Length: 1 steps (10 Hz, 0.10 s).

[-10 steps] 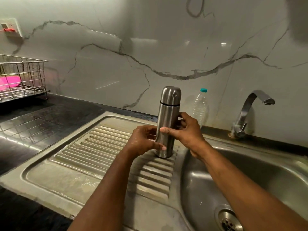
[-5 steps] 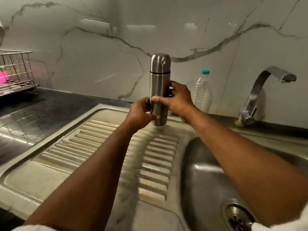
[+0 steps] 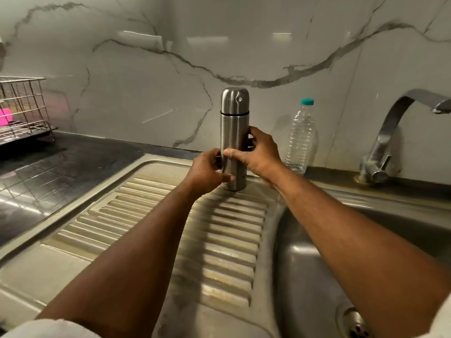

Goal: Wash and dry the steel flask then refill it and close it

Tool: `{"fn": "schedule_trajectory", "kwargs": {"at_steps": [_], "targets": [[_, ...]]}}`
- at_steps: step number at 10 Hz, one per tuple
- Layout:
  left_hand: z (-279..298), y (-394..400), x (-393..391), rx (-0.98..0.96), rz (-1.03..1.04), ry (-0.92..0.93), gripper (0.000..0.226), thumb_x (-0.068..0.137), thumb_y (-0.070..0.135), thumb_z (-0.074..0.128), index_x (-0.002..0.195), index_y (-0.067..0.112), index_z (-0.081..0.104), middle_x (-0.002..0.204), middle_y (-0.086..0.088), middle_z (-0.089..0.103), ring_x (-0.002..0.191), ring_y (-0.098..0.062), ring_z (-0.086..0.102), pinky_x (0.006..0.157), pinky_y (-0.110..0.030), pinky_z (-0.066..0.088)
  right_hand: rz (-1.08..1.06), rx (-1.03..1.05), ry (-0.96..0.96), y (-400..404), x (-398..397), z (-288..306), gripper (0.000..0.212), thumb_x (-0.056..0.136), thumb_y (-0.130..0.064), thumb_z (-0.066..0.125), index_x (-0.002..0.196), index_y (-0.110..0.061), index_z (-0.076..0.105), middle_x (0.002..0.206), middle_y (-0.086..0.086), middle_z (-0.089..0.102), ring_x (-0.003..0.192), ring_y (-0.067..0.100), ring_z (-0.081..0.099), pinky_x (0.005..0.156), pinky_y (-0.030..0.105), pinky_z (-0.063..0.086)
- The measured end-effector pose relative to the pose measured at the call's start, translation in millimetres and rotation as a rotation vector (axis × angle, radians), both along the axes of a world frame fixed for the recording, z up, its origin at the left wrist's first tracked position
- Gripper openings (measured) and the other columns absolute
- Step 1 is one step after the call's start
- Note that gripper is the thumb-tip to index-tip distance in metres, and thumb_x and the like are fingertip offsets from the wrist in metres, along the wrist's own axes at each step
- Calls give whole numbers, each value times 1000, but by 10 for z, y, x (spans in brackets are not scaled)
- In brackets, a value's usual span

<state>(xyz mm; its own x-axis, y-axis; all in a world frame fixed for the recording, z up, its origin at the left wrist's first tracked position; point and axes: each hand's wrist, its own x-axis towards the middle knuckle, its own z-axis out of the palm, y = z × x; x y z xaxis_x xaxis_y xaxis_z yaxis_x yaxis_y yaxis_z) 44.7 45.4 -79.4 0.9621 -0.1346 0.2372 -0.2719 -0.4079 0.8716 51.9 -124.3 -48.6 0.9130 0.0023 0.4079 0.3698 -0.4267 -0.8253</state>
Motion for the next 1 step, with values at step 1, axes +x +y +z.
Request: {"fn": "schedule_trajectory", "kwargs": {"at_steps": [1], "targets": [[25, -22, -17, 99, 12, 2, 70, 77, 7, 92, 137, 20, 60, 128, 1, 68, 125, -18, 62, 110, -42, 53, -49, -4, 55, 38, -56, 7, 74, 76, -51, 86, 137, -24, 55, 131, 3, 67, 116, 22, 66, 100, 43, 57]]}}
